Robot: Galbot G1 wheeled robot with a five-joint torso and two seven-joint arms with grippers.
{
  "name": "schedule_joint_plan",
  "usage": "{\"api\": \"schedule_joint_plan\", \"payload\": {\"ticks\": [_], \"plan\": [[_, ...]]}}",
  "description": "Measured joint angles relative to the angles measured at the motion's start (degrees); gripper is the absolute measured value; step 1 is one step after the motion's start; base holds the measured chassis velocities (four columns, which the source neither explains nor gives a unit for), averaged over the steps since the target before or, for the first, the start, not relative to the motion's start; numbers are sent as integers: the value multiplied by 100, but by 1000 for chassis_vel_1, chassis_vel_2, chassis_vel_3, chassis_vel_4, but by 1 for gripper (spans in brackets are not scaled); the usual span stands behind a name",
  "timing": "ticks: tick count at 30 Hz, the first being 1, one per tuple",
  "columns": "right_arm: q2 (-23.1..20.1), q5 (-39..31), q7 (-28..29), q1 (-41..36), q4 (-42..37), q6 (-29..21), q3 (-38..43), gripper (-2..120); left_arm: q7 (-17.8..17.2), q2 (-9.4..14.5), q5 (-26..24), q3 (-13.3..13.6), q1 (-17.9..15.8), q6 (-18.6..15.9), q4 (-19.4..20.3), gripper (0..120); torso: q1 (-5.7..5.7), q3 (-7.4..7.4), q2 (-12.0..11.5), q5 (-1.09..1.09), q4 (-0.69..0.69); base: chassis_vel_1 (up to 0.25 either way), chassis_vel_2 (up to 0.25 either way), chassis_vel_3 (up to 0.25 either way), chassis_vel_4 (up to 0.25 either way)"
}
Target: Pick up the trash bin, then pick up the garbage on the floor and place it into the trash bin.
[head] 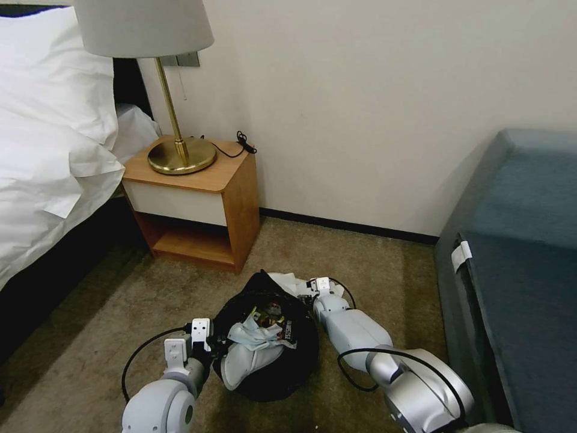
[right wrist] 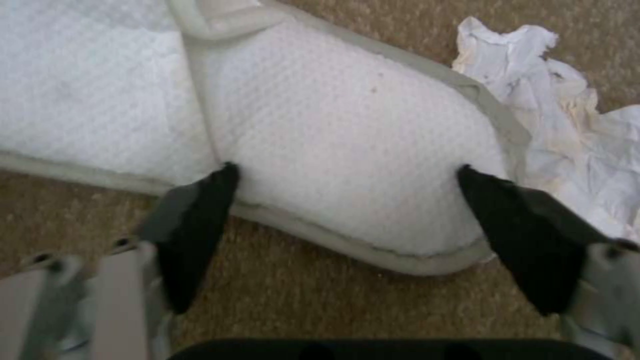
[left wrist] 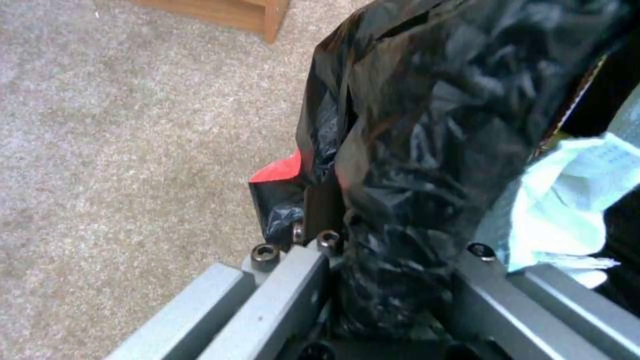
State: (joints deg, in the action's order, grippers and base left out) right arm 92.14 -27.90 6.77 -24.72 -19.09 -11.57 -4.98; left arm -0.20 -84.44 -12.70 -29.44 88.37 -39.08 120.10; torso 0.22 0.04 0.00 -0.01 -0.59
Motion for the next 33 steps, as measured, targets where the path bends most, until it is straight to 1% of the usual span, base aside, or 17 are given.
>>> {"api": "schedule_joint_plan", "payload": {"ticks": [1,2,3,4,5,7,8,10,13,15,16,18,19,21,22,23,33], "plan": [[0,6,-14,-13,3,25,0,76,3,-1,3,0,7,2,10,0,0,0,0,0,0,0,0,0,0],[0,6,-14,-13,3,25,0,76,3,-1,3,0,7,2,10,0,0,0,0,0,0,0,0,0,0],[0,9,-20,-20,3,38,0,72,5,-1,4,-1,9,4,17,0,0,0,0,0,0,0,0,0,0],[0,11,-29,-30,2,64,1,65,6,-1,5,-5,12,6,22,0,0,-1,1,0,0,0,0,0,0],[0,11,-29,-30,2,64,1,65,6,-1,5,-5,12,6,22,0,0,-1,1,0,0,0,0,0,0],[0,12,-36,-42,-10,96,5,54,7,12,5,-15,15,9,32,0,-1,-1,1,0,0,0,0,0,0],[0,12,-36,-42,-10,96,5,54,7,12,5,-15,15,9,32,0,-1,-1,1,0,0,0,0,0,0],[0,12,-36,-42,-20,105,4,42,10,17,5,-16,19,12,34,0,-1,0,1,1,0,0,0,0,0],[0,12,-36,-42,-24,111,3,37,12,18,4,-16,20,12,35,0,0,0,1,0,0,0,0,0,0],[0,11,-36,-42,-27,133,0,24,14,26,-5,-16,16,13,35,0,0,0,1,0,0,0,0,0,0],[0,11,-36,-42,-27,133,0,24,14,26,-5,-16,16,13,35,0,0,0,1,0,0,0,0,0,0],[0,10,-36,-42,-30,148,-1,14,16,41,-20,-18,6,14,35,0,0,0,1,0,0,0,0,0,0],[0,10,-36,-42,-30,148,-1,14,16,41,-20,-18,6,14,35,0,0,0,1,0,0,0,0,0,0],[0,11,-36,-44,-30,173,-5,4,17,60,-40,-23,-3,17,35,0,0,1,1,1,0,0,0,0,0],[0,11,-36,-44,-30,173,-5,4,17,60,-40,-23,-3,17,35,0,0,1,1,1,0,0,0,0,0],[0,18,-36,-48,-30,185,-6,0,19,66,-48,-25,-7,17,35,0,0,1,0,1,1,0,0,0,0],[-27,35,-47,-59,-26,248,-11,0,22,73,-71,-16,-60,28,-9,0,0,1,0,1,2,0,0,0,0]]}}
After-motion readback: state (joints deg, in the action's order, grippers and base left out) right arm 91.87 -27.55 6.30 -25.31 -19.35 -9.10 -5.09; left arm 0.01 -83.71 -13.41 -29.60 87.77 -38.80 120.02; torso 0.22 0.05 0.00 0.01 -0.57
